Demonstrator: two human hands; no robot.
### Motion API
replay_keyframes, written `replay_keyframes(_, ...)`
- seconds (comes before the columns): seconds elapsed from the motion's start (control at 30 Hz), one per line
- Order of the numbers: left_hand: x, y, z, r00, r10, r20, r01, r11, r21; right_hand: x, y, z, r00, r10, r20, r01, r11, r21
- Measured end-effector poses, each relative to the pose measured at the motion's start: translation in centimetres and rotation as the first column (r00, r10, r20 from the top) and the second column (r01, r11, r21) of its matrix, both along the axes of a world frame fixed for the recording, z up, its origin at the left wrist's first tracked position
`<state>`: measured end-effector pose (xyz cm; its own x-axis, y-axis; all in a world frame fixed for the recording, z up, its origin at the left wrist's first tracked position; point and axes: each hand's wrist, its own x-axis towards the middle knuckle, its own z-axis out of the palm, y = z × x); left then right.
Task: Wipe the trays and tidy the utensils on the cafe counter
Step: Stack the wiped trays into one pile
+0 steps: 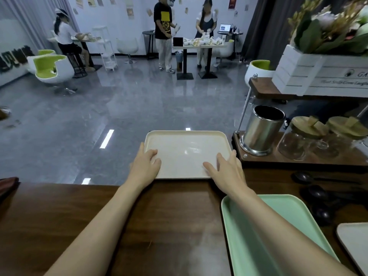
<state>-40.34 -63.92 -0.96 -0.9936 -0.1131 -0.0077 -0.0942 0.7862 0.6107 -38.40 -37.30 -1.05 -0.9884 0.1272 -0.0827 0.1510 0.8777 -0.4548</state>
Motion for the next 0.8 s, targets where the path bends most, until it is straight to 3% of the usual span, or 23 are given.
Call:
replay_keyframes(0.37,-0.6,-0.1,-1.3,1.000,-0.001,-0.021,-0.001,0.998,-0.058,0.4,0.0,-0.8,0.998,0.036,0.046,-0.040,0.995,0.095)
replay_keyframes(0.57,-1.0,-0.4,-1.6,0.999,-0.035,-0.037,0.023,0.960,-0.280,0.4,1.1,-0.5,0.993,0.107,0.041,-0.107,0.994,0.011)
replay_keyframes(0.7,1.3,1.1,-1.3,0.954,-0.025,-0.298,-0.087,0.931,-0.356,3.2,2.7,0.3,0.979,0.193,-0.068,-0.195,0.981,-0.024)
replay_keyframes(0.8,5.8,5.1,-1.5,0.878,-0.145,-0.457,0.002,0.954,-0.299,7.6,4.1,0.5,0.969,0.231,-0.081,-0.236,0.970,-0.056)
